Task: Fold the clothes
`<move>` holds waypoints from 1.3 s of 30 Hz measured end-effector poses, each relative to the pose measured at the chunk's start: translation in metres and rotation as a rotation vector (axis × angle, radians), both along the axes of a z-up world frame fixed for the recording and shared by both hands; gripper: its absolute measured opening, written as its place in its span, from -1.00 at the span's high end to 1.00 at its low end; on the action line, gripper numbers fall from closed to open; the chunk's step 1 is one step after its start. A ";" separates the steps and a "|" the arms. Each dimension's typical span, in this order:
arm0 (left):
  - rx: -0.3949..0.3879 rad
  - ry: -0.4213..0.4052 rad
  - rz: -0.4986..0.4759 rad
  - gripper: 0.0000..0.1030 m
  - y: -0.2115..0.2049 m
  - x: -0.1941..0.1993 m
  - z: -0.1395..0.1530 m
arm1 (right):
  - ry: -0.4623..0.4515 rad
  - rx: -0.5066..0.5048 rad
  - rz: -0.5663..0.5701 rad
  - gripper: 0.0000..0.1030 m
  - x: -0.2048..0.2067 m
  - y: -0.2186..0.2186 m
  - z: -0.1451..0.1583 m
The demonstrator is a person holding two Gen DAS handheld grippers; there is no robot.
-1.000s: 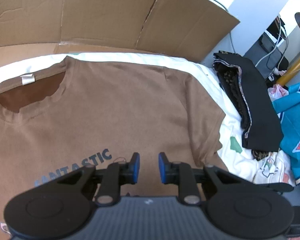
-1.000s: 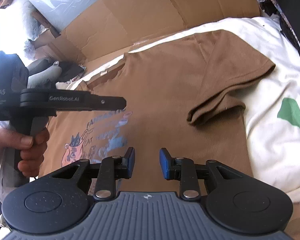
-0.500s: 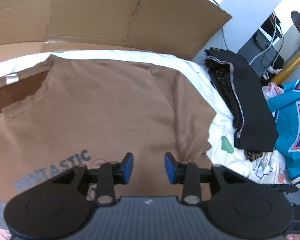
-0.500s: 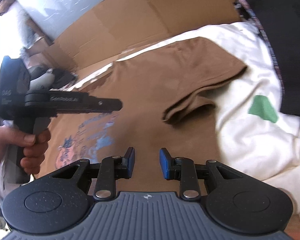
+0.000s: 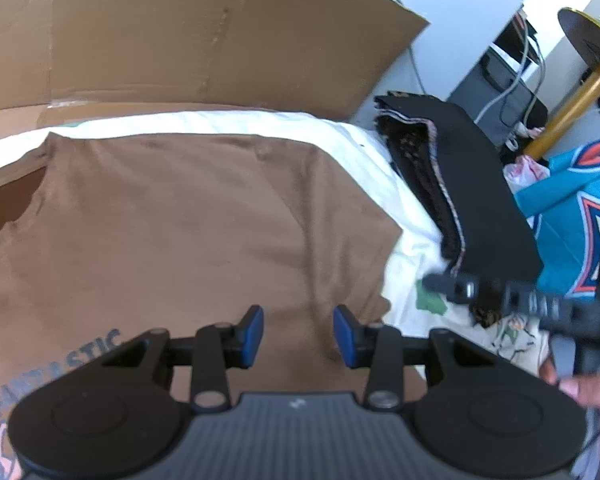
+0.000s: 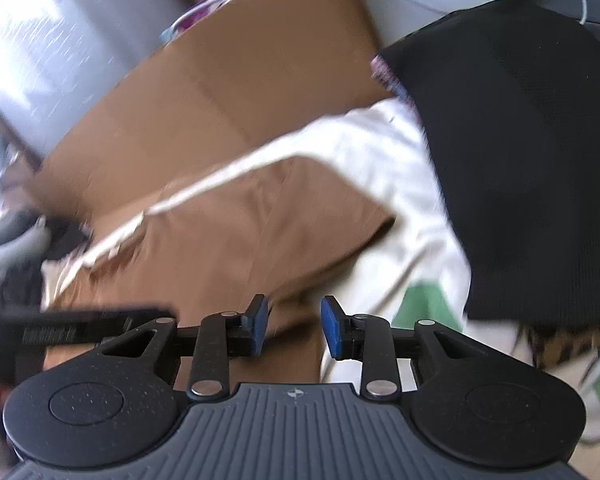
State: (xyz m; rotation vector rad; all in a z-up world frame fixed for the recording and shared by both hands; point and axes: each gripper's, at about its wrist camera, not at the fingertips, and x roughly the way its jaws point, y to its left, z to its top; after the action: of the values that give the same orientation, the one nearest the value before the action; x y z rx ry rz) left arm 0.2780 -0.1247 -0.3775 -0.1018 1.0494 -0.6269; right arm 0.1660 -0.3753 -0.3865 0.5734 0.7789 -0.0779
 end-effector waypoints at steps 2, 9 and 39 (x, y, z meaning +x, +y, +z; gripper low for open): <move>0.007 0.003 0.012 0.19 0.005 0.002 -0.002 | -0.009 0.020 -0.054 0.38 0.011 -0.010 -0.003; 0.025 0.012 0.048 0.19 0.021 0.010 -0.008 | 0.010 -0.073 -0.159 0.38 0.041 -0.024 -0.021; 0.009 -0.035 0.097 0.19 0.028 0.040 -0.011 | 0.005 -0.139 -0.125 0.95 0.074 -0.015 -0.014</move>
State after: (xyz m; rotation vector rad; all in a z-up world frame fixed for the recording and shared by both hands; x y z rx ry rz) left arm 0.3176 -0.0969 -0.3888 -0.1329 1.0076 -0.5340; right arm 0.2397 -0.3900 -0.4006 0.4893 0.7356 -0.2471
